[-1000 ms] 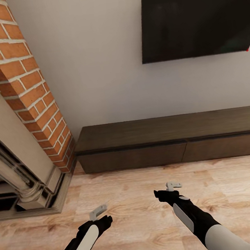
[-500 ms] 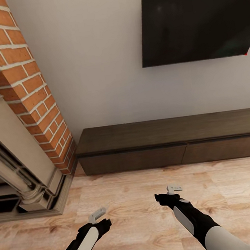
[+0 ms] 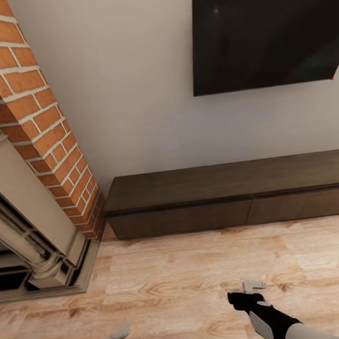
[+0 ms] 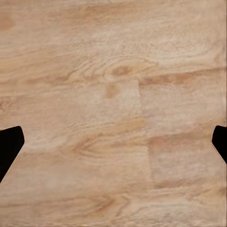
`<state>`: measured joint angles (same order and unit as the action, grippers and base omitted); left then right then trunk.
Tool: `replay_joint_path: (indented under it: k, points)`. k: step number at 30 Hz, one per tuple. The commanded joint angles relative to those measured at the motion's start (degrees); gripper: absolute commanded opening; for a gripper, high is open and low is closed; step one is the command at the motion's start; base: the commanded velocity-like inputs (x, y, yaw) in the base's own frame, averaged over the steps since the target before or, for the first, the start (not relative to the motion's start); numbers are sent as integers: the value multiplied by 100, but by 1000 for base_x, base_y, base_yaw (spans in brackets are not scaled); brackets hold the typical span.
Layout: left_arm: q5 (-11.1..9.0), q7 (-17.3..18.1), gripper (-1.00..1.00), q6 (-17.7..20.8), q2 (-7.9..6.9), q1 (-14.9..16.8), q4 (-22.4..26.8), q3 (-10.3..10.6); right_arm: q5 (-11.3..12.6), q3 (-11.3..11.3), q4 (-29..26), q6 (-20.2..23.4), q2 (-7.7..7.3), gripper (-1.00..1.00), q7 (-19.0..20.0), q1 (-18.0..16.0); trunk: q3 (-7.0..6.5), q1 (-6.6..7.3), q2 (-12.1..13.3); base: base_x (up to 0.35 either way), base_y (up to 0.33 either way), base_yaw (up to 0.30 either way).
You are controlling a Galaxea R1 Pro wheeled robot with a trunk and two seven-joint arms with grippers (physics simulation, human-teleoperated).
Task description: Place each of the two pumpkins and all three candles from the living room inside a cabinet in the living room (use any cabinet), then make sure every cabinet is closed, and position the cauldron so it is next to a table in the living room.
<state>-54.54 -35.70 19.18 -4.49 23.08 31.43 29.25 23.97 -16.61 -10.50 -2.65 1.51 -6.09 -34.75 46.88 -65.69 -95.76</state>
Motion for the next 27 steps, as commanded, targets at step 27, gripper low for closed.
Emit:
replay_joint_path:
  k: [27]
  points:
    - [169, 1397, 100, -1816, 247, -95, -2750, 336, 108, -29, 1316, -916, -36, 100, -41, 472, -481, 594, 1082, 0, 0, 0]
